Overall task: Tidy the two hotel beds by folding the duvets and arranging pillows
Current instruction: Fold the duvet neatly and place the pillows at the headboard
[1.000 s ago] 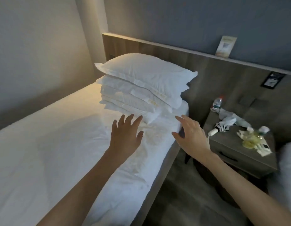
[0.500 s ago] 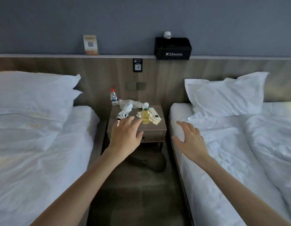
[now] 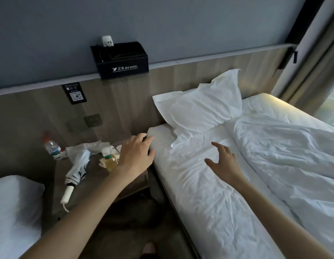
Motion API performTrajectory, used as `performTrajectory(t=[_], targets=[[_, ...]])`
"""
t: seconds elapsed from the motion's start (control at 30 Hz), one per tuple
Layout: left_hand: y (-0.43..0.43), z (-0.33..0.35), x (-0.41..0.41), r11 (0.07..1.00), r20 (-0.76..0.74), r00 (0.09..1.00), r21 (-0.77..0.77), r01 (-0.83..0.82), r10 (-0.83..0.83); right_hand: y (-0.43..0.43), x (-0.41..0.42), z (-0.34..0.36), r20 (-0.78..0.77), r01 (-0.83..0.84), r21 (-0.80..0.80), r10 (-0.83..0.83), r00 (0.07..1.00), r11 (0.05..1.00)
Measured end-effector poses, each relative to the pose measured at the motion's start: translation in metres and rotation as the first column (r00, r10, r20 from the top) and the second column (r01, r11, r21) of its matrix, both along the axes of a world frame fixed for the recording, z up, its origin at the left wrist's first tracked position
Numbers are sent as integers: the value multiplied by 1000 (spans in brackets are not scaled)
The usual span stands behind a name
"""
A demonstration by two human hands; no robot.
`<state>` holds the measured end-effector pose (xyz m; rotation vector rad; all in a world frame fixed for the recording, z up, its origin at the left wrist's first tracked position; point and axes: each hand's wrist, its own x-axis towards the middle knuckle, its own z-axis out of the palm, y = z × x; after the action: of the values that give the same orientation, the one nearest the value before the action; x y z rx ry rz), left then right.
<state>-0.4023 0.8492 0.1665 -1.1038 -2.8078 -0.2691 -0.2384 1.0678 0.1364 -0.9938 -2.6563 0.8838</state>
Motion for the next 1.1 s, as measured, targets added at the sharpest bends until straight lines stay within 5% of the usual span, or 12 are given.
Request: performTrajectory(t=[0.47,0.93,1.1], targets=[[187,-6,-199,969,37,970,-57,241,-239,143,-144,-38,-19,335,-302,-357,934,893],[435,-89,-349,991,206,970,2,132,-129,363,-314,-134,47,450,-421,-477,878,787],[516,-154,-398,988,228,963,-25,150,-140,420,-366,-205,14,485,-587,-592,806,648]])
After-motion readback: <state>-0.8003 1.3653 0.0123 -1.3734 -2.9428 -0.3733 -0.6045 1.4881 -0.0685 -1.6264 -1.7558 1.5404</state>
